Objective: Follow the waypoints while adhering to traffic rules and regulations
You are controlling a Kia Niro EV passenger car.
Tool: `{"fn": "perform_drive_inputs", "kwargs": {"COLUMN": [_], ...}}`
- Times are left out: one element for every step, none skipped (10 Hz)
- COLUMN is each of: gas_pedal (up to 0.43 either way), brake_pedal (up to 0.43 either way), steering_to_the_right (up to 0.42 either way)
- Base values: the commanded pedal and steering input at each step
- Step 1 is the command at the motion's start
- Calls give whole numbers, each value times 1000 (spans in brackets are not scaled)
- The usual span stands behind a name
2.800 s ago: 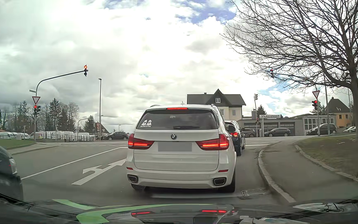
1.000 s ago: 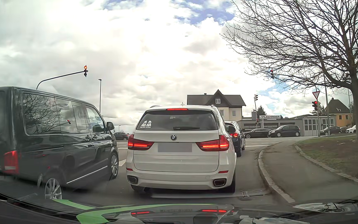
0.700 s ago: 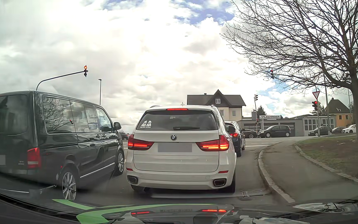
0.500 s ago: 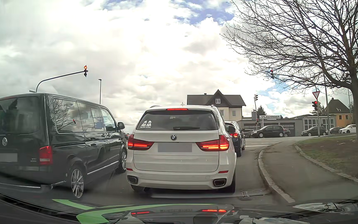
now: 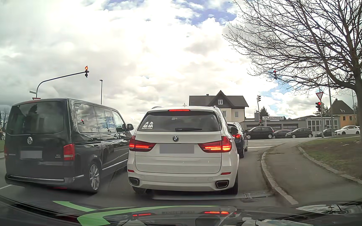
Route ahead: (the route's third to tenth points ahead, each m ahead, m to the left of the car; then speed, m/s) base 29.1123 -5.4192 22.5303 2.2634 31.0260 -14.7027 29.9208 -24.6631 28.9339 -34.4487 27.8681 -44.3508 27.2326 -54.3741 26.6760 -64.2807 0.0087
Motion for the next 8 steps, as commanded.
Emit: {"fn": "perform_drive_inputs", "kwargs": {"gas_pedal": [0, 0, 0, 0, 0, 0, 0, 0], "brake_pedal": [317, 323, 317, 323, 323, 323, 323, 323], "steering_to_the_right": [16, 16, 16, 16, 16, 16, 16, 16]}}
